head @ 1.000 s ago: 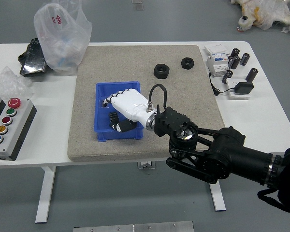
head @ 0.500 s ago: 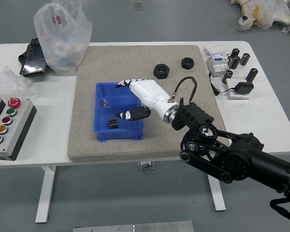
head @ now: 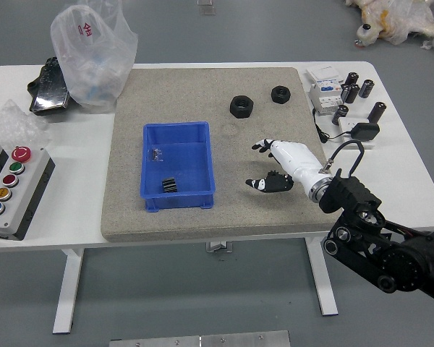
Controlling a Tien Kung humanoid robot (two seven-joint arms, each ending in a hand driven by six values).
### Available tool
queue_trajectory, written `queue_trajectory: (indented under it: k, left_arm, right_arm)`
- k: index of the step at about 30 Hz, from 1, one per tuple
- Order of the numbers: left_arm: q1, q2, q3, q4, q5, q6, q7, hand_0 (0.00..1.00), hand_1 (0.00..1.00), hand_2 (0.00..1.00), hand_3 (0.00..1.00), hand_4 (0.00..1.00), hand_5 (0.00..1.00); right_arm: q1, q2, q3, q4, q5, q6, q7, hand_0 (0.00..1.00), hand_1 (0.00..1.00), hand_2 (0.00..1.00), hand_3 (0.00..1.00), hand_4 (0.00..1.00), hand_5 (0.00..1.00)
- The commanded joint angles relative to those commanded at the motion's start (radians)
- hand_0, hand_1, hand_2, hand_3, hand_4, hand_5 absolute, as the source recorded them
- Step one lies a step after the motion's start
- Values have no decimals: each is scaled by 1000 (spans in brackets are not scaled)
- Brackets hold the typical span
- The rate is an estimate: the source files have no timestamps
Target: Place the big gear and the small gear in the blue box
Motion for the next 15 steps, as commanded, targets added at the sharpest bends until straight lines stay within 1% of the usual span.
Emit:
queue_trajectory:
  k: [5, 6, 11, 12, 15]
  left_arm:
    - [-1, 2, -1, 0, 2, -1, 0, 676, 669, 626, 692, 730, 300]
    - [-1, 2, -1, 0, 1, -1, 0, 676, 669, 626, 692, 729, 300]
    - [-2, 1, 0, -1, -1, -3, -1, 676, 669, 626, 692, 729, 300]
    - [-2, 1, 0, -1, 0, -4, -1, 676, 669, 627, 692, 730, 300]
    - [-2, 0, -3, -1, 1, -5, 0, 676, 669, 627, 692, 730, 300]
  right_arm:
    - [5, 9, -29, -56, -35, 3, 13, 501, 653, 722, 753, 865, 363]
    - [6, 10, -30, -61, -40, 3, 14, 456, 597, 667, 697, 818, 332]
    - [10, 10, -36, -81, -58, 0, 18, 456, 597, 667, 697, 818, 332]
    - [11, 10, -37, -83, -59, -1, 19, 398, 521, 577, 640, 461, 188]
    - [12, 9, -37, -87, -56, -2, 22, 398, 521, 577, 640, 461, 188]
